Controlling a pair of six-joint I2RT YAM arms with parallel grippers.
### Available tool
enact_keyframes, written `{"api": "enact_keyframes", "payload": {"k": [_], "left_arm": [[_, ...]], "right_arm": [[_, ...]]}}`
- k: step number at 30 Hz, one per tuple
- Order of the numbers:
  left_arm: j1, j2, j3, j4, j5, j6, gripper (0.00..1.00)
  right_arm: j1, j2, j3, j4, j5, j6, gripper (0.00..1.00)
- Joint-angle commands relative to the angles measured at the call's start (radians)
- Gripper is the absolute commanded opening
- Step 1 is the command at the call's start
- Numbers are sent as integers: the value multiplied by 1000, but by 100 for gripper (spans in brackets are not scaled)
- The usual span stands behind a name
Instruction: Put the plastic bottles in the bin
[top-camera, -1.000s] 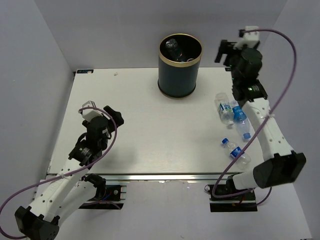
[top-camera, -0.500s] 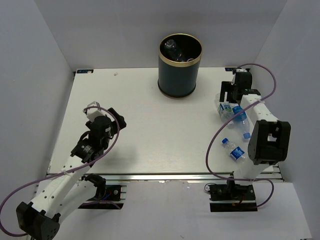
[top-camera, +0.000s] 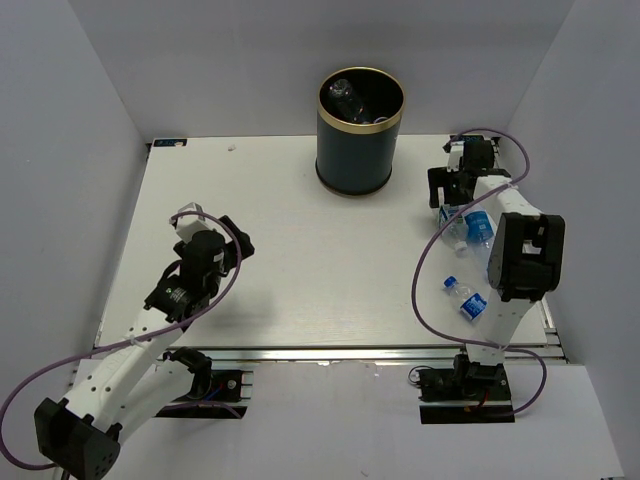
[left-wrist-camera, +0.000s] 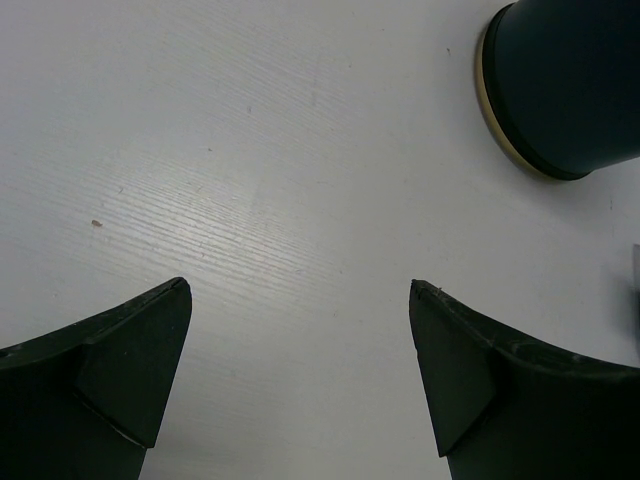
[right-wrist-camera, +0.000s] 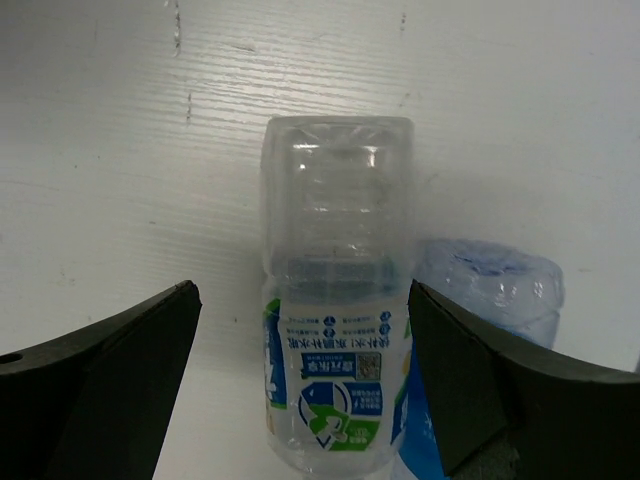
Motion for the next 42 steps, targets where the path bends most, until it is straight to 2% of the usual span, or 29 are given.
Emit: {"api": "enact_keyframes", "payload": {"k": [1, 8, 11, 12, 15, 18, 20, 21, 23, 24, 25, 27, 28, 31, 32, 34, 35, 36, 39, 42], "left_arm": [[3, 1, 33, 2, -7, -3, 98], [3, -7, 39, -9, -23, -3, 98], [3, -19, 47, -6, -28, 3, 98], [3, -24, 47, -4, -30, 8, 98], [3, -53, 47, -7, -53, 12, 98], [3, -74, 50, -16, -69, 23, 98], [3, -79, 54, -19, -82, 29, 98], [3, -80, 59, -21, -85, 37, 98], [3, -80, 64, -24, -83, 43, 98], [3, -80, 67, -25, -83, 45, 98], [3, -79, 65, -27, -82, 46, 98], [3, -76, 73, -33, -77, 40, 98], [3, -74, 76, -36, -76, 39, 98], [3, -80, 67, -24, -66, 40, 98], [3, -79, 64, -22, -65, 39, 98], [3, -76, 59, -24, -62, 29, 98], [3, -74, 54, -21, -56, 19, 98], [3, -73, 50, -15, -51, 14, 98], [3, -56, 33, 20, -19, 6, 98], [3, -27, 48, 13, -2, 8, 98]], "right_arm": [[-2, 45, 71, -10, -56, -1, 88], [-1, 29, 64, 56, -114, 80, 71], [4, -19, 45, 121, -142, 97, 50], [4, -36, 48, 125, -154, 105, 32], [5, -76, 41, 154, -173, 120, 20], [5, -129, 36, 177, -203, 148, 18], [7, -151, 33, 191, -228, 153, 22], [7, -155, 48, 171, -235, 142, 43], [9, -142, 73, 127, -286, 66, 62], [10, -116, 103, 58, -285, 42, 79], [15, -97, 120, 14, -271, 35, 89], [18, -70, 140, -107, -248, 45, 89], [18, -79, 116, -103, -237, 74, 90], [64, -197, -64, 51, -124, 227, 89], [68, -258, -99, 82, -34, 260, 89], [71, -299, -136, 49, 57, 463, 89], [73, -327, -140, 11, 187, 567, 89], [78, -339, -156, -4, 206, 722, 89], [111, -370, -263, 100, 234, 890, 89], [137, -317, -271, 122, 255, 967, 89]]}}
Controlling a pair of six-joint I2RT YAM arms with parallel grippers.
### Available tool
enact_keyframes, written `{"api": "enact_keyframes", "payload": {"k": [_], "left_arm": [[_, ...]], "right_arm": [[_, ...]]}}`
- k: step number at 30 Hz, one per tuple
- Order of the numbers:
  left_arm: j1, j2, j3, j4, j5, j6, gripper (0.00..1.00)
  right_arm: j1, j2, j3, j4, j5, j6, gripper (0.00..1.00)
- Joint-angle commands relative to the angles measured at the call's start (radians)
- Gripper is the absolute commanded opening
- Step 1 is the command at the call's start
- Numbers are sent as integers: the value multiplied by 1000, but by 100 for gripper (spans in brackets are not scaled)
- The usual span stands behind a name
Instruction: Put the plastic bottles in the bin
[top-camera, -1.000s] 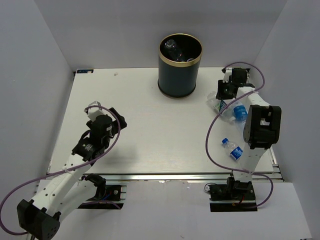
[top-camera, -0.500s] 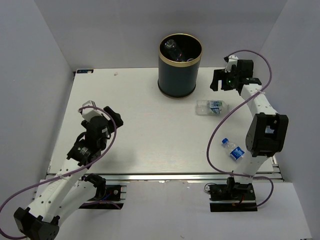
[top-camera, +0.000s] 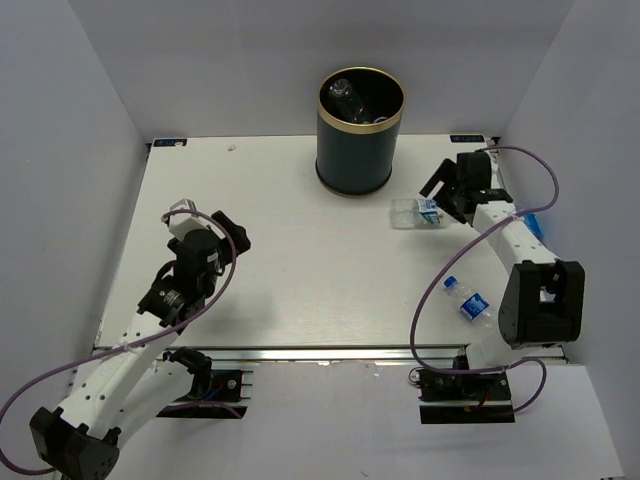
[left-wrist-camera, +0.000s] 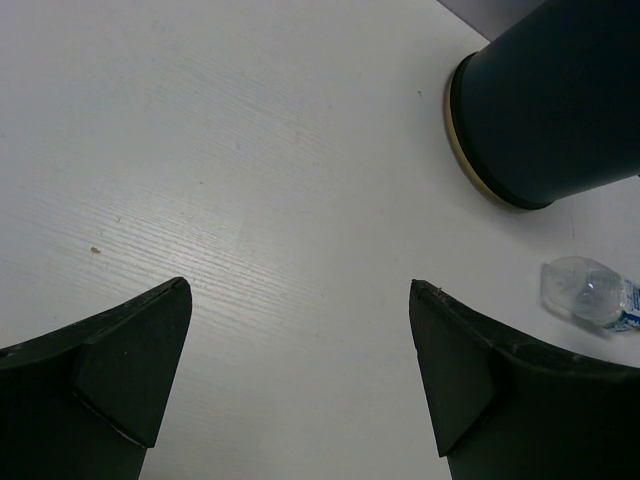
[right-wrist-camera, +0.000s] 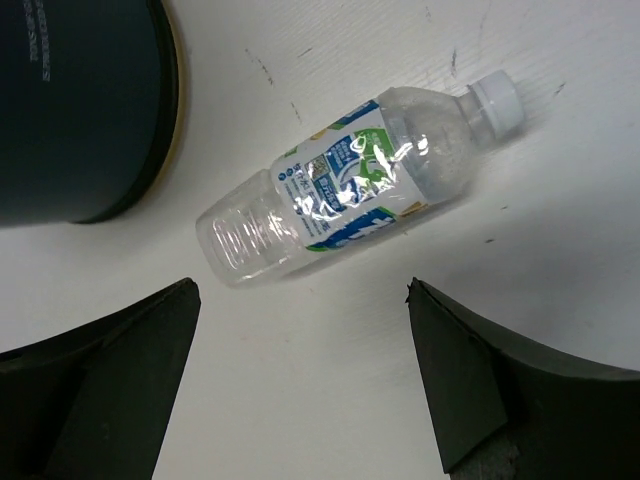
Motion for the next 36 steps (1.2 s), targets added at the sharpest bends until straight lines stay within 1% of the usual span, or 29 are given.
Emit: {"api": "enact_keyframes", "payload": {"k": [1, 4, 8, 9, 13, 19, 25, 28, 30, 31, 32, 33, 35, 36], "left_arm": [[3, 23, 17, -1, 31, -10, 98], [3, 12, 17, -4, 32, -14, 98], [3, -25, 8, -13, 19, -14, 98], [3, -34, 10, -18, 12, -14, 98], [3, -43, 23, -61, -23, -3, 98], [3, -48, 26, -73, -58, 0, 98], [3, -34, 62, -94, -93, 14, 98], [3, -45, 56, -75, -92, 8, 98], [3, -45, 56, -67, -90, 11, 98], [3, -42, 60, -67, -90, 14, 98], [3, -37, 69, -68, -90, 16, 98], [3, -29, 73, -74, -92, 16, 98], [3, -25, 73, -68, -98, 16, 98], [3, -22, 66, -53, -100, 14, 98]], "right_arm": [[33, 63, -17, 76, 95, 268, 89], [33, 144, -5, 107, 102, 351, 89], [38, 187, 4, 139, 141, 432, 89], [36, 201, 18, 145, 144, 433, 89], [38, 290, 133, 58, 194, 438, 89], [36, 422, 241, 10, 195, 444, 89], [35, 463, 235, 52, 191, 421, 89], [36, 476, 242, 41, 196, 395, 86], [35, 462, 225, 73, 194, 376, 78], [35, 429, 212, 107, 185, 343, 66], [36, 407, 196, 140, 187, 327, 59], [35, 385, 173, 211, 190, 304, 51], [36, 310, 153, 304, 198, 210, 34], [36, 290, 165, 325, 198, 188, 30]]}}
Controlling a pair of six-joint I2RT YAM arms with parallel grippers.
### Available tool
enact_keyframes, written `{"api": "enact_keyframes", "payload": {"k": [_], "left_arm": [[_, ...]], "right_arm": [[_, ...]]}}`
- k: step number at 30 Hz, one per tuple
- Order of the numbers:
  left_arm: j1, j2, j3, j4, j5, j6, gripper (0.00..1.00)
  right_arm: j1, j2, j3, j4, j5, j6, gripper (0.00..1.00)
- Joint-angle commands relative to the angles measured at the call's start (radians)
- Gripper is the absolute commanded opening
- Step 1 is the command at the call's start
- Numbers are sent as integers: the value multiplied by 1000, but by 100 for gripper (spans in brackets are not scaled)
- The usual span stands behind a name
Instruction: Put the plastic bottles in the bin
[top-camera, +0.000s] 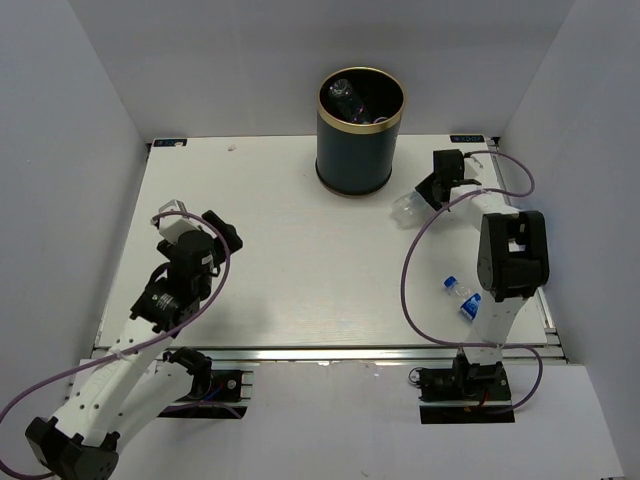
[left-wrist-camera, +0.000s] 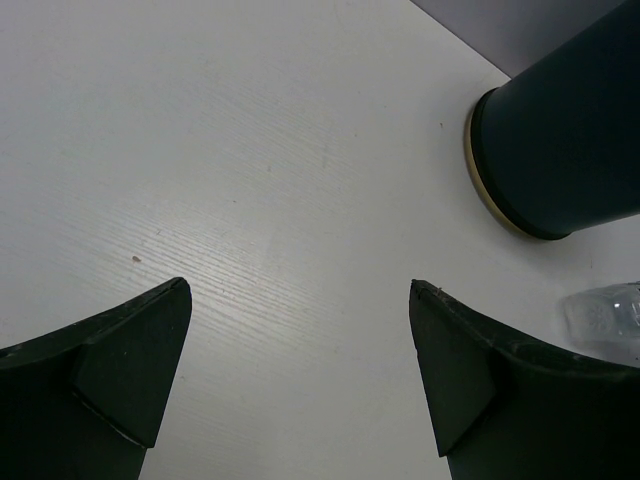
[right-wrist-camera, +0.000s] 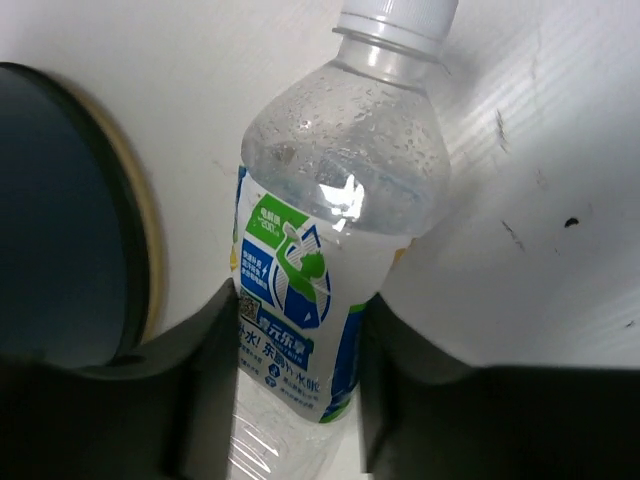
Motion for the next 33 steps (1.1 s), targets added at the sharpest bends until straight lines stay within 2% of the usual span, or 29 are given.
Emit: {"api": "enact_keyframes", "payload": {"k": [1, 4, 9, 11, 13, 14, 16, 17, 20, 23, 24, 25, 26, 29, 31, 33], "left_arm": [[3, 6, 26, 25, -23, 8, 98], [3, 28, 25, 56, -23, 3, 98], [3, 63, 25, 90, -26, 6, 98], [3, 78, 20, 101, -24, 6, 98], [3, 88, 19, 119, -13, 14, 98], [3, 94, 20, 124, -9, 20, 98], [3, 111, 29, 130, -4, 24, 98], [3, 115, 39, 128, -4, 30, 98], [3, 121, 51, 112, -19, 37, 98], [3, 112, 52, 104, -32, 37, 98], [3, 111, 55, 96, -32, 35, 98], [3, 109, 60, 90, -36, 35, 98], [3, 109, 63, 84, -36, 35, 98], [3, 104, 68, 75, -46, 44, 98], [3, 104, 68, 78, -49, 46, 98], [3, 104, 65, 88, -44, 52, 98]], "right_arm": [[-2, -140, 24, 186, 35, -142, 27], [1, -204, 104, 188, 31, -249, 23], [2, -322, 131, 278, 2, -352, 20], [13, -338, 176, 327, -62, -389, 19], [27, -282, 254, 332, -156, -461, 20], [48, -248, 376, 281, -176, -473, 20], [76, -145, 511, 227, -228, -502, 21], [111, -117, 609, 211, -222, -507, 21], [175, -33, 705, 182, -107, -512, 23], [205, 53, 782, 190, -130, -486, 30], [209, 79, 853, 176, -135, -477, 32], [213, 131, 895, 147, -145, -472, 37], [220, 157, 932, 113, -158, -470, 49], [231, 202, 1020, 88, -161, -478, 71], [234, 185, 1017, 99, -150, -484, 80], [236, 170, 1012, 107, -143, -498, 83]]}}
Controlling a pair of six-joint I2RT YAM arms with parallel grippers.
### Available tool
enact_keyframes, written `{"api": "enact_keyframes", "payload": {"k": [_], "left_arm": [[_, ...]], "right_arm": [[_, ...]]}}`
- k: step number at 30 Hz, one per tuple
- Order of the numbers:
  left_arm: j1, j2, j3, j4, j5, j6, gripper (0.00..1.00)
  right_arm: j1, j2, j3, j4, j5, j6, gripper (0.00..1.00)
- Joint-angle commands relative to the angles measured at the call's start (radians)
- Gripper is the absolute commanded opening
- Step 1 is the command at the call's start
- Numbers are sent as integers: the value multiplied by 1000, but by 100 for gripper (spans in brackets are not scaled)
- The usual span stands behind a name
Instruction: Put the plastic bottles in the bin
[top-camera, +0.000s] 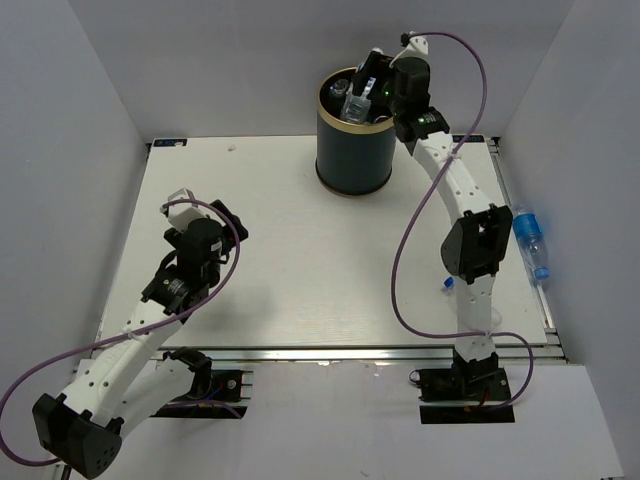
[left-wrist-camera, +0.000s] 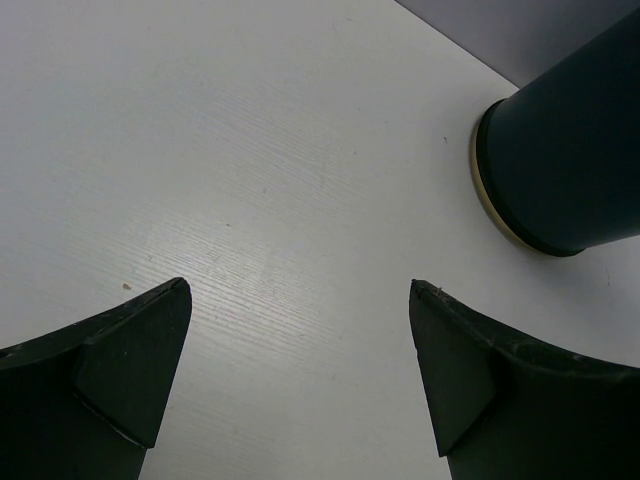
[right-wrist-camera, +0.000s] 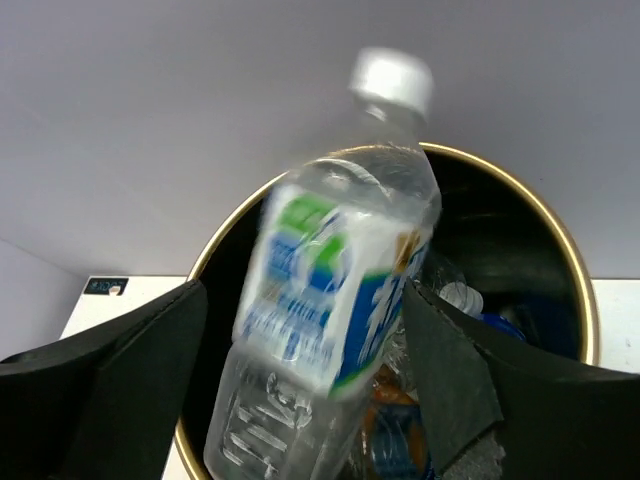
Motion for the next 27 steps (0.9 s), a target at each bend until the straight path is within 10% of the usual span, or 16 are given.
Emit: {"api": "enact_keyframes", "payload": {"k": [1, 10, 19, 27], "left_arm": [[3, -13, 27, 2, -16, 23, 98], [3, -3, 42, -18, -2, 17, 98], [3, -31, 16, 26, 60, 22, 98], [3, 46, 42, 88, 133, 75, 98]], "right_arm": [[-1, -85, 65, 49, 23, -37, 87], [-30, -252, -59, -141, 124, -154, 89], [-392, -617, -680, -256, 170, -209, 89], [-514, -555, -858, -385, 490, -361, 89]]}}
